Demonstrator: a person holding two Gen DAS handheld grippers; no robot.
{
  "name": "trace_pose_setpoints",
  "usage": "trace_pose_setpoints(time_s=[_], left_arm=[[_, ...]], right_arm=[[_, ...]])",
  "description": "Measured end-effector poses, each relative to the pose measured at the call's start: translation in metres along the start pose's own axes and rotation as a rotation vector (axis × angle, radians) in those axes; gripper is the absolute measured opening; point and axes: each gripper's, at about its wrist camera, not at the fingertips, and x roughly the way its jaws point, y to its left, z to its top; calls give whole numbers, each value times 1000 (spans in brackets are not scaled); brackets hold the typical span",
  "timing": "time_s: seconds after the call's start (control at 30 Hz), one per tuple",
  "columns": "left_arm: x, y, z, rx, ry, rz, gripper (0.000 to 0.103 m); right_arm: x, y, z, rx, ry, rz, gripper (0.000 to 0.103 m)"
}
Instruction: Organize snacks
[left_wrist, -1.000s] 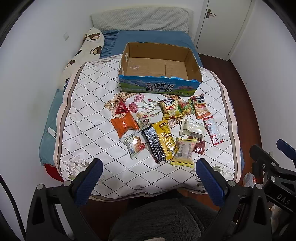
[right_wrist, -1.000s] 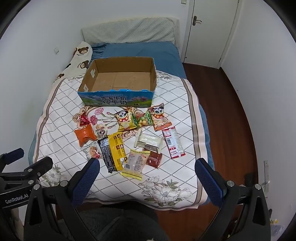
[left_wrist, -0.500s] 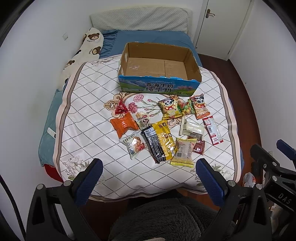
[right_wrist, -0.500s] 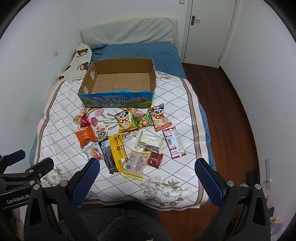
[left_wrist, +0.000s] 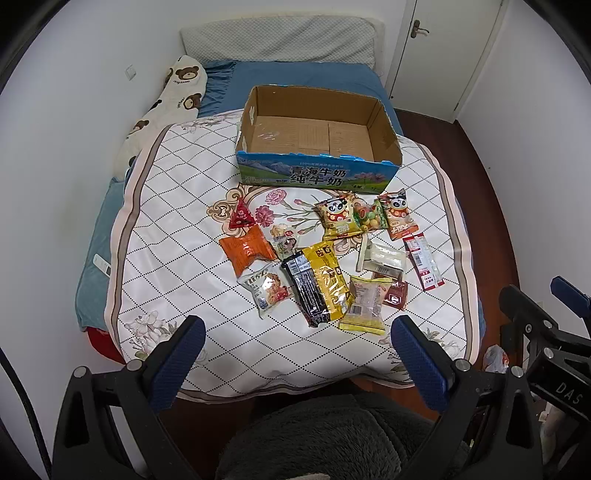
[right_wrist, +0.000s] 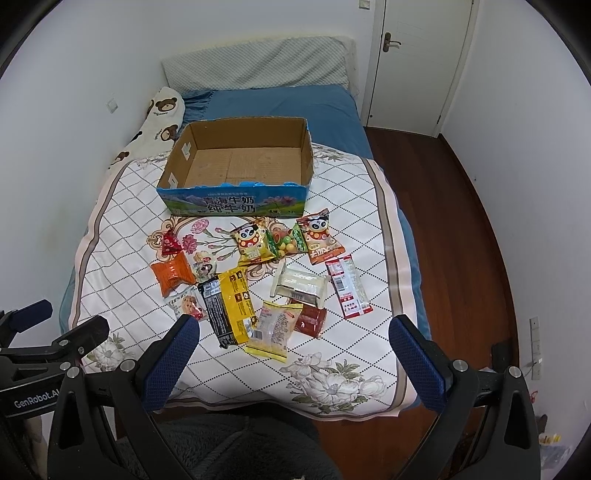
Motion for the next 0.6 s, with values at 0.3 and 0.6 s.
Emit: trace_pose_setpoints(time_s=[0.3,0.6], left_arm=[[0,1,2,0,7,-2,103],[1,4,2,-2,9,-2,103]], right_arm=[[1,1,0,-2,-1,0,103],[2,3,0,0,3,1,103]])
